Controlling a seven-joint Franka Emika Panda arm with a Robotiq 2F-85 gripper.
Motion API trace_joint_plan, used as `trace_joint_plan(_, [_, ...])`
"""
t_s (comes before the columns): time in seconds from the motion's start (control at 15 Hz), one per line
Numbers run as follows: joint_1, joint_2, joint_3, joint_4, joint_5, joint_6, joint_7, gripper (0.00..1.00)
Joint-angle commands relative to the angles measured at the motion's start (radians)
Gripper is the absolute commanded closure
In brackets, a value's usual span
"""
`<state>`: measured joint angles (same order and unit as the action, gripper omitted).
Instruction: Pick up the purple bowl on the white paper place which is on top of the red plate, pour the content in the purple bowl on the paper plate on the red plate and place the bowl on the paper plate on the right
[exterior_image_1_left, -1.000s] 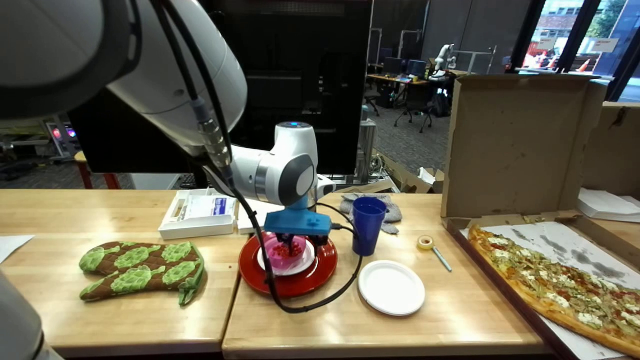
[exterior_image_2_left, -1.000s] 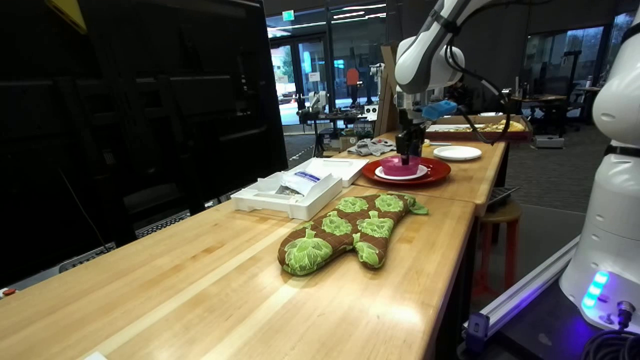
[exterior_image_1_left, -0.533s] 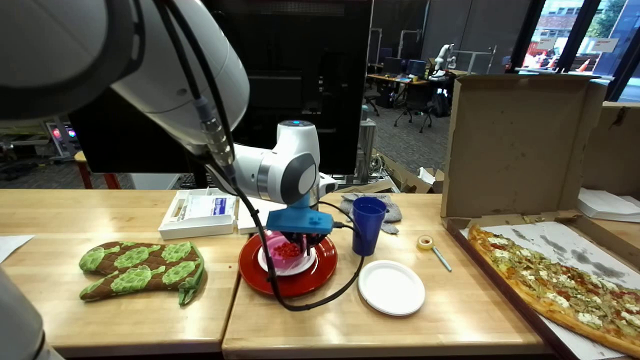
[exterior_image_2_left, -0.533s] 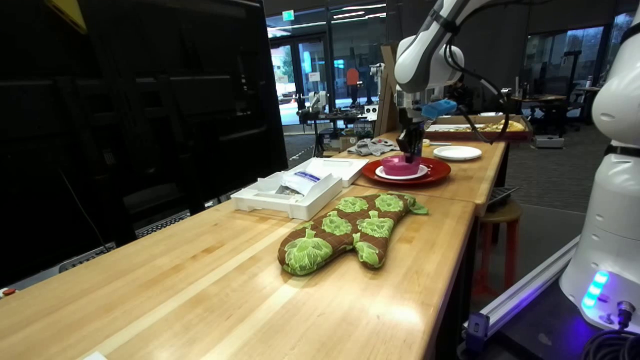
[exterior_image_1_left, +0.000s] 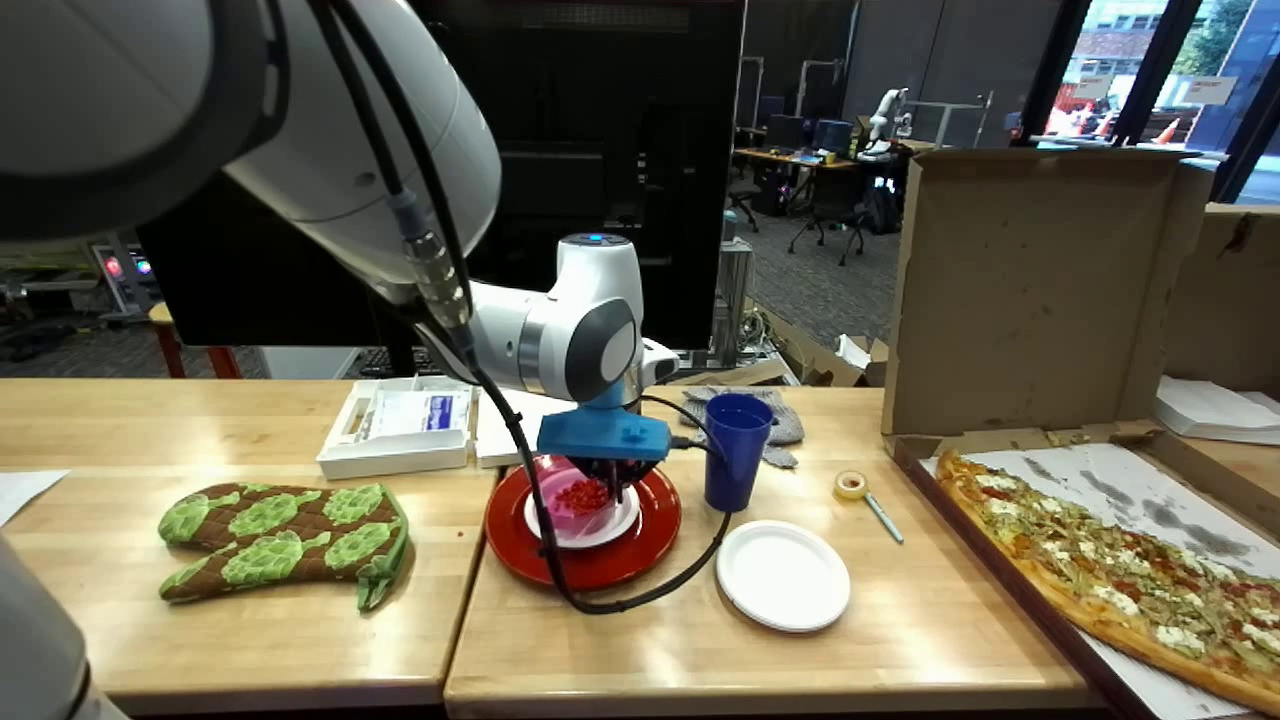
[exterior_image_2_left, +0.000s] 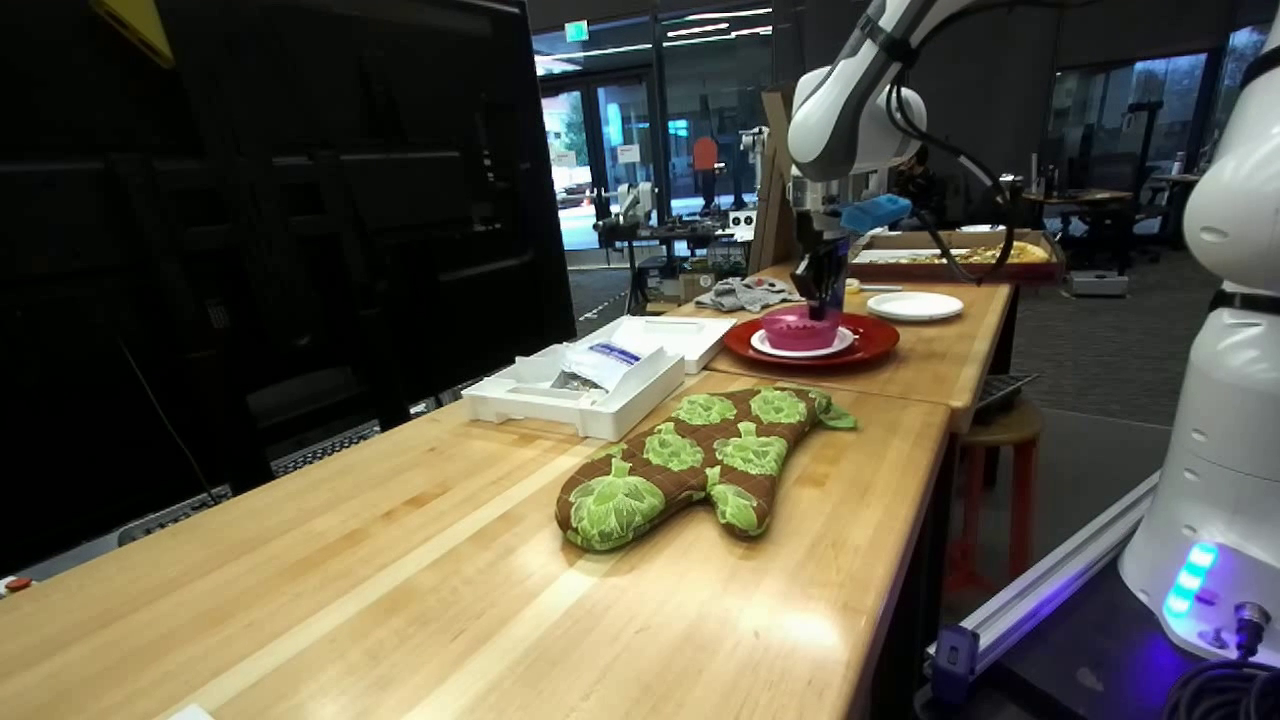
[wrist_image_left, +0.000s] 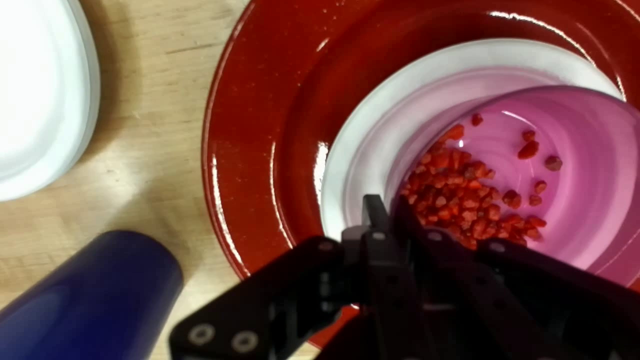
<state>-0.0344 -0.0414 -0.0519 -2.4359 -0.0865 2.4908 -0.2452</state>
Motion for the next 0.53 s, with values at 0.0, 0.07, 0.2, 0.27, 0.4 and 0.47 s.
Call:
trace_joint_plan(0.0, [-0.014,-0.019,-0.004,-0.015,-0.053,0.012,0.043,0.98])
trace_joint_plan(0.07, [-0.018,-0.029,-0.005,-0.018,-0.078,0.010,0.064,0.98])
trace_joint_plan(0.2, [-0.027,-0.058,-0.005,-0.028,-0.146,-0.015,0.112,0.98])
trace_joint_plan(0.27, [-0.033,-0.074,-0.004,-0.036,-0.191,-0.017,0.144,0.98])
trace_joint_plan(0.4, [-0.039,-0.109,0.000,-0.050,-0.250,-0.026,0.189,0.98])
trace_joint_plan(0.47, [-0.041,-0.124,0.002,-0.056,-0.265,-0.032,0.203,0.98])
